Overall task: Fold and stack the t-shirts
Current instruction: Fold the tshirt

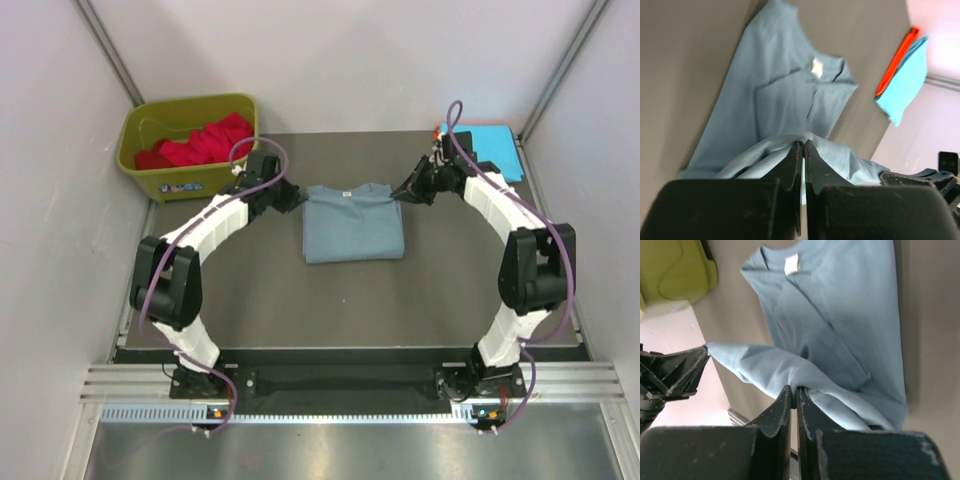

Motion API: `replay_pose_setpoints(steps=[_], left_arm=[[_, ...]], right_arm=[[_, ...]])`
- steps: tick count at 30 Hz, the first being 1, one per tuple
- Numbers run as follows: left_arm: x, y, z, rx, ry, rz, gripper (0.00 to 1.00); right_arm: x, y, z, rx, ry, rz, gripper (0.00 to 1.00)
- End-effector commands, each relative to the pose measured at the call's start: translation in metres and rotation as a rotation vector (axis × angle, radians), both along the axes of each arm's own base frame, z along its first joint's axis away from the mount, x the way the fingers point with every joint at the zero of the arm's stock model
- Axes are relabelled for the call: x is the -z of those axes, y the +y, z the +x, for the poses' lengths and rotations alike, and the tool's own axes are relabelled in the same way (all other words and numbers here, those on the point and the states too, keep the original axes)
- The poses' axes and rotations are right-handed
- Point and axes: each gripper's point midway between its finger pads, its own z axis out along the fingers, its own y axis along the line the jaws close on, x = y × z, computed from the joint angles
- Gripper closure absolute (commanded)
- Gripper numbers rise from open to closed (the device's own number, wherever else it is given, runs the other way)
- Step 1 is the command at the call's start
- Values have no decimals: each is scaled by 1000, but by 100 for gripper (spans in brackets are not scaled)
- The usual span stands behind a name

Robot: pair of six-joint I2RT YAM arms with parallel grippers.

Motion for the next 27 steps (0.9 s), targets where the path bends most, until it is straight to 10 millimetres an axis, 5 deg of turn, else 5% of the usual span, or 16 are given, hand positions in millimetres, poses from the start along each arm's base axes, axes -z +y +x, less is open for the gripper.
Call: replay_pose_setpoints(steps=[1,12,27], left_arm=[[-31,-4,36,21,-117,-46,100],[-10,-2,83,-4,-105,-92,100],[26,2,112,-23,-69,-139,100]], right_arm=[[-17,1,30,-17,-72,40,100],[-9,-1,76,2,-71,94,100],[25,-6,105,4,-35,125,96]])
